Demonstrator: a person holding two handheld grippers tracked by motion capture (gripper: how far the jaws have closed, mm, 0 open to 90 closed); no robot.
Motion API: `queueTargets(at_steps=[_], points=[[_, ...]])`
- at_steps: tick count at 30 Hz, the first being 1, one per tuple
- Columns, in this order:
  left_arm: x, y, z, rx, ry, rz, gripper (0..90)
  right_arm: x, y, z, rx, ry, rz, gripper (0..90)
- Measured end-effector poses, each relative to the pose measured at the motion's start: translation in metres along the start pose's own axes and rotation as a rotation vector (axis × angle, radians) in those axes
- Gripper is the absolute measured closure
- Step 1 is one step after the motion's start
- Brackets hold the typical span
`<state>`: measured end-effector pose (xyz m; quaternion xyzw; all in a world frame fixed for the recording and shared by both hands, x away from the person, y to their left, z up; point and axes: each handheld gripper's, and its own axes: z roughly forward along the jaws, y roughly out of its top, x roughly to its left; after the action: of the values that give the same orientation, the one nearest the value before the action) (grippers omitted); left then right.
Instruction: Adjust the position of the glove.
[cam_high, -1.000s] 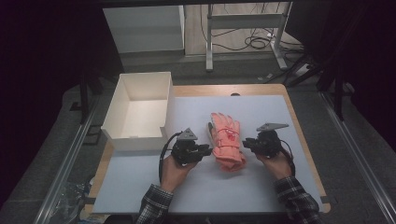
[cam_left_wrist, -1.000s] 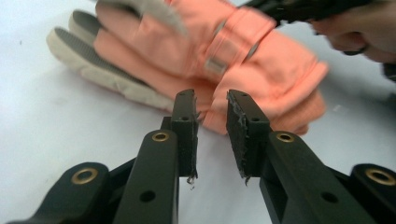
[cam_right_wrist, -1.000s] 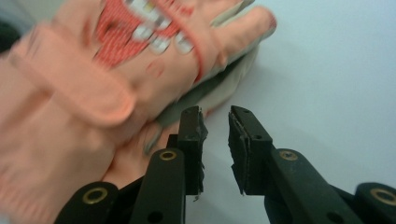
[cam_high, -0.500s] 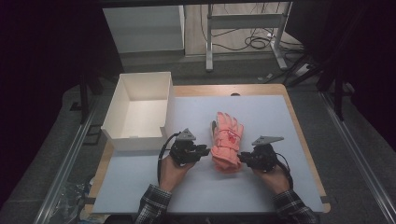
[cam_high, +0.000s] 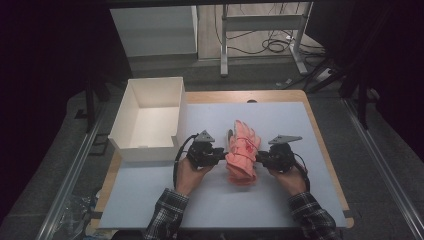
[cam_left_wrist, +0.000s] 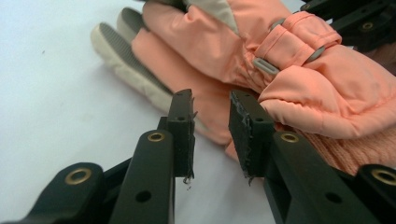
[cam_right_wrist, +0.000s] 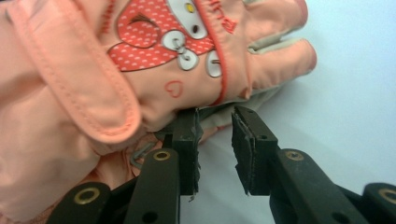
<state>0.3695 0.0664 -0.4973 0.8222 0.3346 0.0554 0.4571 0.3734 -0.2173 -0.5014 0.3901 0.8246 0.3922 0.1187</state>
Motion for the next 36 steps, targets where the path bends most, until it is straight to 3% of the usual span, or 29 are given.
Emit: queueTargets(at_steps=[8, 12, 16, 21, 25, 29, 36], points=[[-0.012, 0.008, -0.003, -0.003, -0.008, 0.034, 70.5, 0.002, 0.003, -0.01, -0.04, -0.008, 0.006, 70.6], [-0.019, 0.0, -0.002, 0.023, -0.013, 0.045, 68.4, 0.005, 0.002, -0.015, -0.04, -0.013, -0.009, 70.1], [-0.016, -0.011, 0.002, 0.051, -0.011, 0.023, 66.4, 0.005, -0.006, -0.013, -0.021, -0.007, -0.007, 67.8], [-0.011, -0.016, -0.004, 0.044, 0.022, 0.008, 59.7, 0.004, -0.012, -0.023, -0.015, -0.028, -0.015, 65.2], [-0.011, -0.017, -0.013, 0.041, 0.054, 0.003, 54.1, 0.006, -0.018, -0.021, 0.003, -0.011, -0.011, 64.8], [-0.009, -0.021, -0.023, 0.051, 0.092, 0.005, 48.0, 0.019, -0.024, -0.011, 0.018, 0.02, -0.02, 64.5], [-0.005, -0.026, -0.036, 0.06, 0.114, -0.008, 43.5, 0.037, -0.018, 0.0, 0.018, 0.054, -0.05, 64.3]])
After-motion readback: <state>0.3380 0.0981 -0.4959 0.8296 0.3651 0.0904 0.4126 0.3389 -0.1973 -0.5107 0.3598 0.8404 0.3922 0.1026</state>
